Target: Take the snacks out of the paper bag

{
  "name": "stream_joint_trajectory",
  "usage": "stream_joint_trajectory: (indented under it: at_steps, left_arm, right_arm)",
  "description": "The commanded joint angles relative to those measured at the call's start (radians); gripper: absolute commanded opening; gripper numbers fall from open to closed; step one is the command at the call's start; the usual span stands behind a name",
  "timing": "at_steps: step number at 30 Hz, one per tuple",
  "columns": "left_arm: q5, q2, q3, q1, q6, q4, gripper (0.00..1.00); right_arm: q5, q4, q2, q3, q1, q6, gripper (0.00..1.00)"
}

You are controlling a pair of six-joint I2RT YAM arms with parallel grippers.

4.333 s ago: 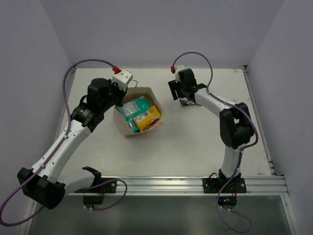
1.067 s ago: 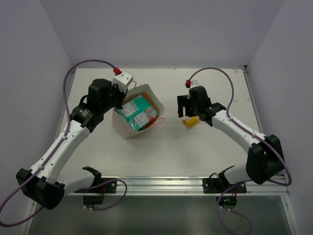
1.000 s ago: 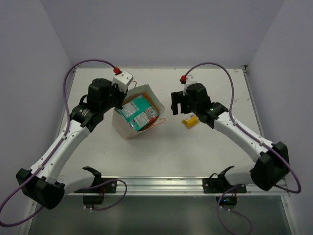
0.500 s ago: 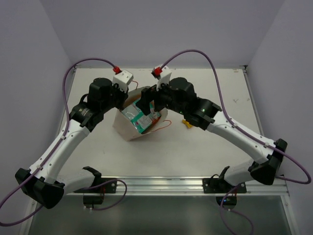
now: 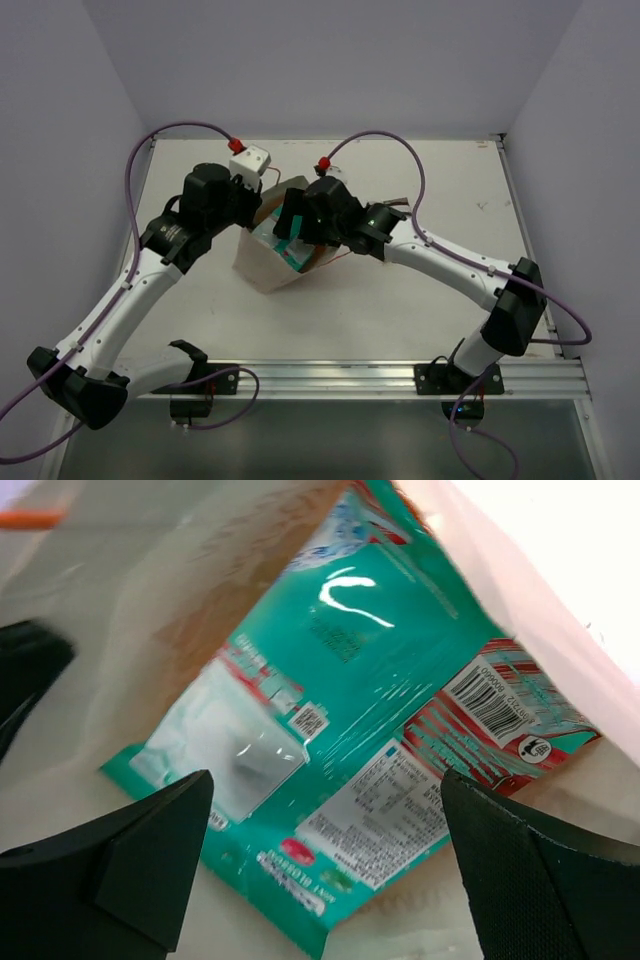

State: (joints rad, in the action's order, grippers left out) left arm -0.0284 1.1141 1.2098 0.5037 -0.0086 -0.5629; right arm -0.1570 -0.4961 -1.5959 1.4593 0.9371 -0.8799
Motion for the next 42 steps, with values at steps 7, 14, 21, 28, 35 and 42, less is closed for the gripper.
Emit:
stream_joint_trajectory:
  at_steps: [7, 14, 21, 28, 35, 42]
  left_arm:
    - [0.008, -0.036, 0.050, 0.021, -0.011, 0.093, 0.00]
    - [-0.004, -0.053, 0.037, 0.022, 0.002, 0.093, 0.00]
    - [0.001, -0.053, 0.027, 0.024, -0.002, 0.092, 0.00]
    - [-0.022, -0.063, 0.019, 0.024, -0.002, 0.093, 0.00]
    - [-0.100, -0.071, 0.008, 0.022, -0.005, 0.103, 0.00]
    - [-0.166, -0.077, 0.013, 0.022, -0.019, 0.124, 0.00]
  right_arm:
    - [-0.061, -0.001, -0.113, 0.062, 0.006, -0.085, 0.94]
    - [-0.075, 0.039, -0.084, 0.036, 0.006, -0.038, 0.38]
    - [-0.064, 0.062, -0.081, 0.026, 0.006, -0.001, 0.00]
    - [-0.027, 0.181, -0.018, -0.017, 0.006, 0.051, 0.00]
    - [0.004, 0.313, 0.126, -0.066, 0.006, 0.154, 0.00]
    - [-0.009, 0.360, 0.244, -0.086, 0.006, 0.238, 0.00]
